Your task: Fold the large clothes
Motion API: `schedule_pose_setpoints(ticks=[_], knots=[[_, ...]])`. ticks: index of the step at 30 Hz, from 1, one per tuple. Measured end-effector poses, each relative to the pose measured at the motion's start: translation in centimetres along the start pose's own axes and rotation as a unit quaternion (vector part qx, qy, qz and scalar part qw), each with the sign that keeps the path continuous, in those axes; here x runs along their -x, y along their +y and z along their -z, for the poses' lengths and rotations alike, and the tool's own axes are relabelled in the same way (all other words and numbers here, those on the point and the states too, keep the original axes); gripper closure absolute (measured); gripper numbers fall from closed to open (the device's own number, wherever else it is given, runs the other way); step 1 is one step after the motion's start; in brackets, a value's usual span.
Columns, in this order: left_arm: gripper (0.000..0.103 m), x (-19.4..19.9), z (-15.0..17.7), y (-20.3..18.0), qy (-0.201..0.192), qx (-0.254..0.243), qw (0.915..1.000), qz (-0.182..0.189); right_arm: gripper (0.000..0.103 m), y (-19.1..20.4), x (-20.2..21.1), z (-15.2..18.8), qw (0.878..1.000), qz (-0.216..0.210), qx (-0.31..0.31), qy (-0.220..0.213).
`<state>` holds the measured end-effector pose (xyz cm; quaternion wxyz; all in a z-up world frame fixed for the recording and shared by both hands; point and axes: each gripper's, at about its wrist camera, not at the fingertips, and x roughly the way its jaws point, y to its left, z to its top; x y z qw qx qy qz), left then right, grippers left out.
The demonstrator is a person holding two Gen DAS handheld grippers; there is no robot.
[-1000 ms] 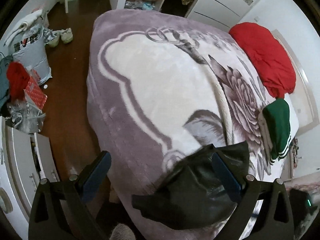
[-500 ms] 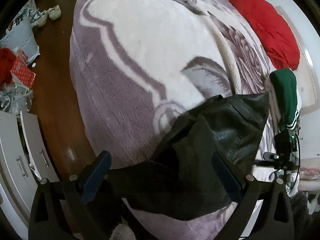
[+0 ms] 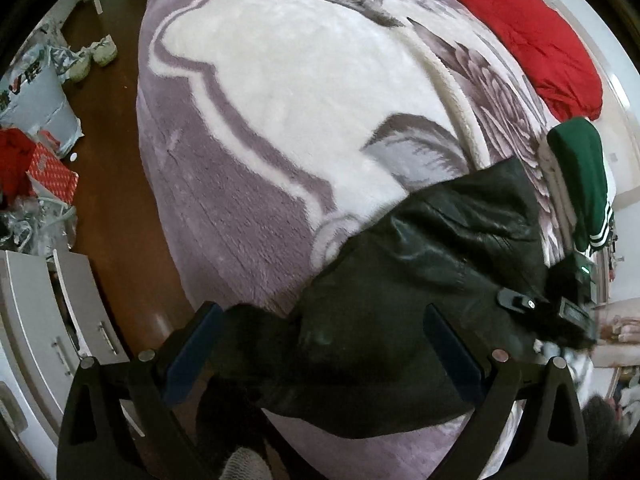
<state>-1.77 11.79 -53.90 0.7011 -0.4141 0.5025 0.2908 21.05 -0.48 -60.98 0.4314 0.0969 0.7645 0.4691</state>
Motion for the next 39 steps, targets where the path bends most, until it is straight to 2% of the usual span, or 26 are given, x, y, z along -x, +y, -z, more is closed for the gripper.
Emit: schedule_pose_setpoints(ticks=[2,5,7,9,11,12,13,14,16,18,20,22,24,26,27,28,29,30,31,32,34,35,38,39], knots=[[0.001,0.3,-0.2,-0.4,-0.006,0.001,1.0,-0.001,0.045,1.2,1.2,1.4,0.999,0.006,-0.006,-0.031],[0.001,1.2,-0.7,-1.6,-0.023,-0.011,0.9997,-0.002,0.049,2.4,3.2,4.2,0.994,0.005,-0.05,-0.099],[0.001,1.6,-1.0,-2.6,-0.032,-0.019,0.9993,0.001,0.051,2.0,5.1,6.1,0.982,-0.029,-0.096,-0.158],[0.001,1.9,-1.3,-3.9,-0.038,-0.03,0.9988,0.008,0.051,1.2,7.5,7.6,0.965,-0.05,-0.119,-0.226],[0.001,1.6,-1.4,-4.9,-0.038,-0.035,0.9985,0.016,0.05,-0.4,9.3,8.8,0.949,-0.049,-0.14,-0.279],[0.001,1.1,-1.5,-5.5,-0.035,-0.038,0.9985,0.02,0.049,-1.7,9.8,9.1,0.943,-0.036,-0.158,-0.291],[0.001,0.6,-1.5,-6.1,-0.032,-0.039,0.9985,0.021,0.043,-3.3,9.9,9.2,0.94,-0.019,-0.186,-0.285],[0.001,-0.3,-1.5,-7.1,-0.027,-0.04,0.9985,0.026,0.032,-5.1,9.6,9.1,0.939,-0.011,-0.219,-0.266],[0.001,-1.6,-1.5,-8.4,-0.02,-0.041,0.9984,0.033,0.023,-7.5,9.0,9.6,0.938,0.009,-0.257,-0.231],[0.001,-3.8,-1.2,-9.9,0.001,-0.032,0.9986,0.042,0.02,-8.1,9.4,10.7,0.943,0.009,-0.253,-0.215],[0.001,-5.5,-0.8,-10.6,0.026,-0.009,0.9974,0.066,0.019,-7.6,10.7,12.0,0.944,0.043,-0.245,-0.218],[0.001,-7.3,-0.5,-11.0,0.052,0.022,0.9944,0.089,0.019,-7.1,13.1,13.1,0.936,0.092,-0.247,-0.235],[0.001,-8.9,-0.4,-11.2,0.07,0.058,0.9878,0.126,0.019,-6.2,16.4,13.8,0.926,0.144,-0.229,-0.264],[0.018,-9.5,-0.3,-11.3,0.066,0.081,0.9847,0.139,0.019,-4.4,18.8,13.5,0.921,0.168,-0.19,-0.294],[0.05,-9.6,-0.3,-11.3,0.058,0.095,0.9817,0.155,0.019,-3.0,19.6,12.6,0.924,0.169,-0.163,-0.301],[0.067,-9.7,-0.2,-11.3,0.057,0.1,0.9798,0.164,0.023,-1.2,20.1,11.0,0.928,0.172,-0.139,-0.301],[0.069,-9.7,-0.2,-11.4,0.051,0.106,0.9802,0.159,0.035,-1.3,20.7,9.7,0.932,0.175,-0.113,-0.296],[0.075,-9.5,-0.2,-11.3,0.043,0.109,0.9799,0.162,0.042,0.0,20.4,7.9,0.94,0.169,-0.089,-0.282],[0.077,-9.3,0.0,-11.0,0.035,0.11,0.979,0.168,0.052,1.2,19.6,5.9,0.949,0.162,-0.072,-0.261],[0.078,-9.2,0.2,-10.8,0.033,0.108,0.9791,0.169,0.057,2.6,18.2,3.8,0.954,0.172,-0.061,-0.24],[0.078,-9.2,0.6,-10.1,0.032,0.11,0.9798,0.164,0.058,2.7,16.7,-0.2,0.955,0.218,-0.048,-0.196],[0.078,-9.4,0.8,-9.1,0.034,0.124,0.9769,0.171,0.063,2.2,15.6,-1.9,0.95,0.247,-0.048,-0.186],[0.075,-10.5,0.9,-7.8,0.046,0.138,0.9719,0.185,0.073,0.2,13.7,-4.8,0.946,0.267,-0.078,-0.168],[0.072,-11.0,0.9,-7.5,0.049,0.138,0.9708,0.19,0.076,-0.5,13.2,-5.4,0.941,0.281,-0.082,-0.171]])
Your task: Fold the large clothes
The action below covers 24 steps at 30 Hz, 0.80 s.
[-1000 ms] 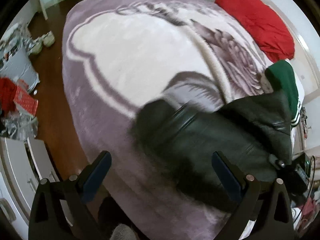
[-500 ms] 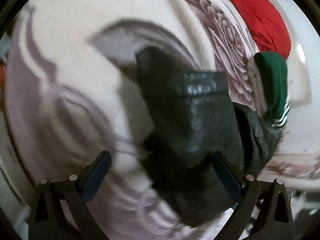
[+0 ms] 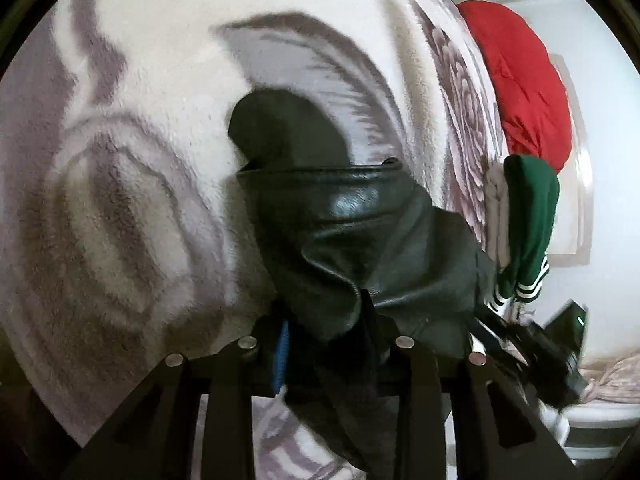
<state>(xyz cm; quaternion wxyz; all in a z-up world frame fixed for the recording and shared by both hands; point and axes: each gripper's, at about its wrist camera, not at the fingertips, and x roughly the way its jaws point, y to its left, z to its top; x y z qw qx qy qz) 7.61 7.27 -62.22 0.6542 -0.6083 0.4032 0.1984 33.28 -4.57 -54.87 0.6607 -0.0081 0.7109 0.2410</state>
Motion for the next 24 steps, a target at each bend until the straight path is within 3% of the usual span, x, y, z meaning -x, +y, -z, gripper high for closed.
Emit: schedule_pose_setpoints(ticks=[6,9,10,11,12,14,16,17,21,23,24], knots=[[0.065,-1.1,-0.1,0.7,0.005,-0.003,0.9999,0.01,0.076,0.2,-4.4,-2.0,0.999,0.042,0.009,0.017],[0.065,-0.7,-0.3,0.6,0.017,0.004,0.9998,0.014,0.075,0.5,-3.1,-2.1,0.998,0.038,0.03,0.03],[0.065,-0.4,-0.2,0.5,0.021,0.0,0.9997,0.013,0.074,0.3,-2.1,-2.0,0.999,0.025,0.031,0.033],[0.065,0.1,-0.1,0.4,0.027,-0.003,0.9995,0.016,0.063,0.0,-1.0,-1.8,0.999,0.006,0.029,0.033],[0.065,0.7,0.1,0.4,0.036,-0.008,0.999,0.027,0.056,-0.8,0.8,-1.1,0.999,-0.037,0.021,0.027],[0.062,1.7,0.6,0.3,0.051,-0.018,0.9977,0.042,0.031,-2.9,3.9,1.0,0.994,-0.11,-0.01,0.01],[0.041,2.5,1.5,0.7,0.06,-0.025,0.9967,0.048,0.022,-5.5,5.5,3.5,0.99,-0.135,-0.049,0.004],[0.038,2.6,2.0,1.0,0.064,-0.025,0.9964,0.051,0.022,-7.2,5.7,5.4,0.986,-0.146,-0.075,0.008],[0.035,1.8,3.9,3.1,0.089,0.005,0.9936,0.069,0.017,-12.4,1.7,11.4,0.972,-0.185,-0.137,0.055],[0.033,1.4,4.3,3.8,0.09,0.026,0.9918,0.087,0.016,-14.0,-3.0,13.9,0.95,-0.246,-0.164,0.095],[0.032,1.3,4.4,4.0,0.092,0.031,0.9911,0.092,0.013,-14.4,-5.3,14.7,0.934,-0.287,-0.182,0.114]])
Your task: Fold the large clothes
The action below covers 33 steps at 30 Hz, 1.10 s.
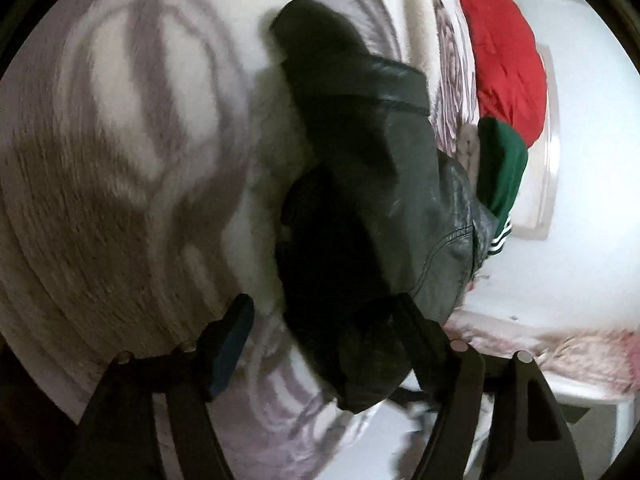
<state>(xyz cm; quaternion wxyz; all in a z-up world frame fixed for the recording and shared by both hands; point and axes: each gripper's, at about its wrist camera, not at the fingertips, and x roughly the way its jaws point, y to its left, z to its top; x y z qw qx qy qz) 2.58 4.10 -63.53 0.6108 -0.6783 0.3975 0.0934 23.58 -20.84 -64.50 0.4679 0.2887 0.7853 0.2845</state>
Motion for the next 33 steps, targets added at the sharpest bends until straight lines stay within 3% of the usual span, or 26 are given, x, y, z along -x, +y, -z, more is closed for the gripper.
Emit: schedule_pose_setpoints(ticks=[2,5,6,7,8,10,12,17,21,23,28,30,33], knots=[[0.032,0.0,0.1,0.1,0.001,0.002,1.0,0.009,0.008,-1.8,-3.1,-0.6,0.995,-0.09,-0.024,0.027],[0.032,0.4,0.7,0.3,0.006,-0.006,0.9999,0.015,0.009,-0.8,-4.9,-1.5,0.991,-0.13,-0.017,0.017],[0.032,0.4,0.9,0.4,0.009,-0.008,0.9998,0.018,0.013,-0.2,-5.2,-1.7,0.99,-0.142,-0.02,0.013],[0.032,0.6,1.0,0.8,0.012,-0.008,0.9997,0.022,0.028,-0.2,-5.3,-1.7,0.984,-0.17,-0.044,0.008],[0.032,0.5,1.2,0.8,0.014,-0.006,0.9994,0.031,0.034,-0.3,-5.5,-1.5,0.973,-0.214,-0.082,0.012],[0.032,0.3,1.1,0.8,0.014,-0.003,0.9986,0.051,0.036,-0.1,-5.5,-1.3,0.962,-0.248,-0.109,0.015],[0.032,-0.6,0.7,0.4,0.01,0.007,0.9955,0.094,0.037,-0.3,-5.6,-1.3,0.954,-0.267,-0.135,0.021],[0.028,-2.3,-0.5,0.0,-0.001,0.048,0.9797,0.195,0.038,-1.9,-5.8,-1.9,0.95,-0.264,-0.165,0.032],[0.024,-2.2,-0.5,0.6,-0.012,0.068,0.9677,0.242,0.038,-2.3,-6.0,-2.4,0.946,-0.273,-0.172,0.043],[0.024,-2.4,-0.7,0.3,-0.014,0.064,0.9709,0.23,0.038,-2.4,-6.2,-2.6,0.949,-0.264,-0.167,0.048],[0.024,-4.2,-1.6,-0.5,-0.023,0.062,0.9871,0.146,0.03,-1.9,-6.5,-3.0,0.972,-0.196,-0.117,0.057],[0.024,-4.8,-1.9,-1.3,-0.036,0.057,0.9906,0.119,0.027,-1.1,-5.9,-3.1,0.982,-0.164,-0.088,0.04],[0.026,-4.0,-1.5,-3.0,-0.063,0.026,0.9938,0.087,0.022,-0.1,-5.3,-3.2,0.987,-0.146,-0.063,0.012]])
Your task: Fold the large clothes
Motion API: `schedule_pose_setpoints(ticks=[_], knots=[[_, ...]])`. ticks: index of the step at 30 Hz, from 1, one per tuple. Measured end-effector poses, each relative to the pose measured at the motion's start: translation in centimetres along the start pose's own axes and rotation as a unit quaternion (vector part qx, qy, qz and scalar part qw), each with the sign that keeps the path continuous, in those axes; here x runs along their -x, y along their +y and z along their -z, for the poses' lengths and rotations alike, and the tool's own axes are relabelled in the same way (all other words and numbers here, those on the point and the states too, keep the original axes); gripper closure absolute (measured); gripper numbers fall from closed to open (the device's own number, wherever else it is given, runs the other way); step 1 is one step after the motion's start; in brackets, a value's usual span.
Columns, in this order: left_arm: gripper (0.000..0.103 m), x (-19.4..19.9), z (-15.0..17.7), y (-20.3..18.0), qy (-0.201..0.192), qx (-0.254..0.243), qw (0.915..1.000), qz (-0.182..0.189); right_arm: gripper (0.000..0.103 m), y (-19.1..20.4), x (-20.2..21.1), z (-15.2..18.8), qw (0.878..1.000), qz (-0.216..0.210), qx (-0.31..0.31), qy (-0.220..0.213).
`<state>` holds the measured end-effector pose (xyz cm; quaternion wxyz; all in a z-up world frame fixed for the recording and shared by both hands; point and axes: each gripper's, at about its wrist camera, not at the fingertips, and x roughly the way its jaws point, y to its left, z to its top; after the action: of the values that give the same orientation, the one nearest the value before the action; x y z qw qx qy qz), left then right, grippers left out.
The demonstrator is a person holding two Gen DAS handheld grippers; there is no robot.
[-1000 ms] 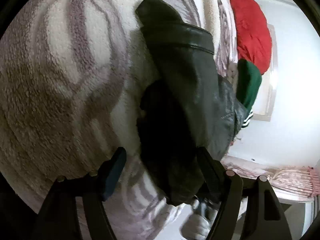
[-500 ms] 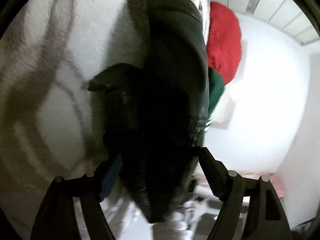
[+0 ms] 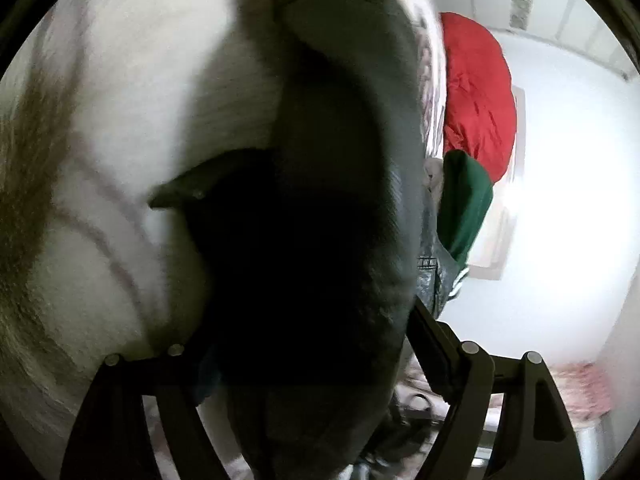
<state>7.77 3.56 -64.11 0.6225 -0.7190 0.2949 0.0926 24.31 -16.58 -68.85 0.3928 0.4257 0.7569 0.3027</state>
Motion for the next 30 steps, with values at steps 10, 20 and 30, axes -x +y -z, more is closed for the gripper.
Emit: schedule_pose_setpoints(ticks=[10,20,30], knots=[[0.054,-0.5,-0.1,-3.2,-0.045,-0.017,0.9986,-0.022,0.052,5.2,0.6,-0.1,0.995,0.028,0.045,-0.087],[0.054,-1.3,-1.5,-11.8,-0.067,-0.049,0.9962,0.027,0.059,16.7,8.5,-2.2,0.984,0.045,0.15,-0.082],[0.054,-9.8,-4.5,-25.4,-0.081,-0.07,0.9865,0.124,0.059,35.2,27.7,-10.6,0.961,0.053,0.228,-0.15]])
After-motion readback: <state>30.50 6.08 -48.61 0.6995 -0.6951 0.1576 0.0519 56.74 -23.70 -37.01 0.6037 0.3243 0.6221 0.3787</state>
